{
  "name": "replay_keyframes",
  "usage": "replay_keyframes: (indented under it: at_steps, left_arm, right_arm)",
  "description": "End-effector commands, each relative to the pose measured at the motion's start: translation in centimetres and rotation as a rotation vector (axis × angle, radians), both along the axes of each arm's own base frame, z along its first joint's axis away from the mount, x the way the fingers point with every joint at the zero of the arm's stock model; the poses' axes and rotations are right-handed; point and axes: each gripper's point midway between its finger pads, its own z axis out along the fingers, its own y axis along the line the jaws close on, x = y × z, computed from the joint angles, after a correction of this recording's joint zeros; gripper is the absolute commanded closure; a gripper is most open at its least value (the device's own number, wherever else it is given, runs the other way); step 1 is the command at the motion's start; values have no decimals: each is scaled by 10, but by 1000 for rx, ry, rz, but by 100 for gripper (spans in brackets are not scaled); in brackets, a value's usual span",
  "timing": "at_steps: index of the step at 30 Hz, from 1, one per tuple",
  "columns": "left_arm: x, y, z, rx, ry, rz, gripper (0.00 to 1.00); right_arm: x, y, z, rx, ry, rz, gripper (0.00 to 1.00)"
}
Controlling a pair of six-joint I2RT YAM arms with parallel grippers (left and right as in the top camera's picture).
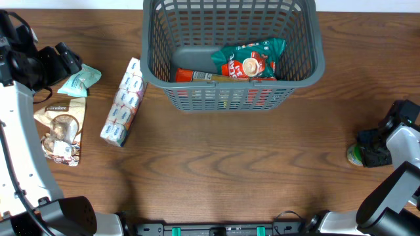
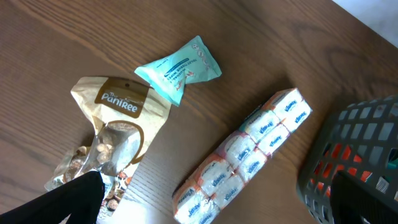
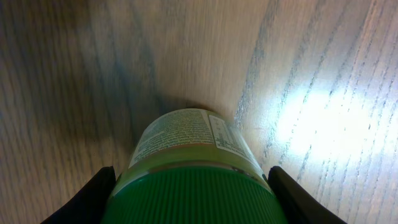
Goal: Pack container
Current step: 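Grasp the jar by its lid with right gripper and lift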
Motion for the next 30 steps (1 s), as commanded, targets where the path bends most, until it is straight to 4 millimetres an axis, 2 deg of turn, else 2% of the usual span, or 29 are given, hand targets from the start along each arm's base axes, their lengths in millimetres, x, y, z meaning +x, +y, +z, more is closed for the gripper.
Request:
replay_keyframes:
  at_steps: [1,8,11,15,17,18,20,23,26,30]
  left_arm:
    - [0,0,0,-6,-1,8,1]
    - [0,0,0,-6,-1,8,1]
    - [0,0,0,-6,-1,8,1]
    - [0,0,0,-6,-1,8,1]
    - [0,0,0,-6,-1,8,1]
    - [0,0,0,-6,-1,8,1]
    - [0,0,0,-6,-1,8,1]
    - [0,0,0,-6,-1,8,1]
    - [0,0,0,-6,-1,8,1]
    - [0,0,0,-6,-1,8,1]
  right_arm:
    - [3,2,-5,24,-8,26,99]
    - [27,-1,13,21,-70,100,99]
    - [40,-6,30,-3,-90,146,99]
    - [63,-13,63,-46,-131,207,99]
    - [78,-18,85,-79,-164,243,99]
    - [91,-20,105,-111,-197,279,99]
    - [105,-20,128,-149,-233,328,99]
    - [135,-14,181,-240,-315,443,99]
    - [167,8,238,-337,-408,636,99]
    - [199,59,307,-461,-535,930,99]
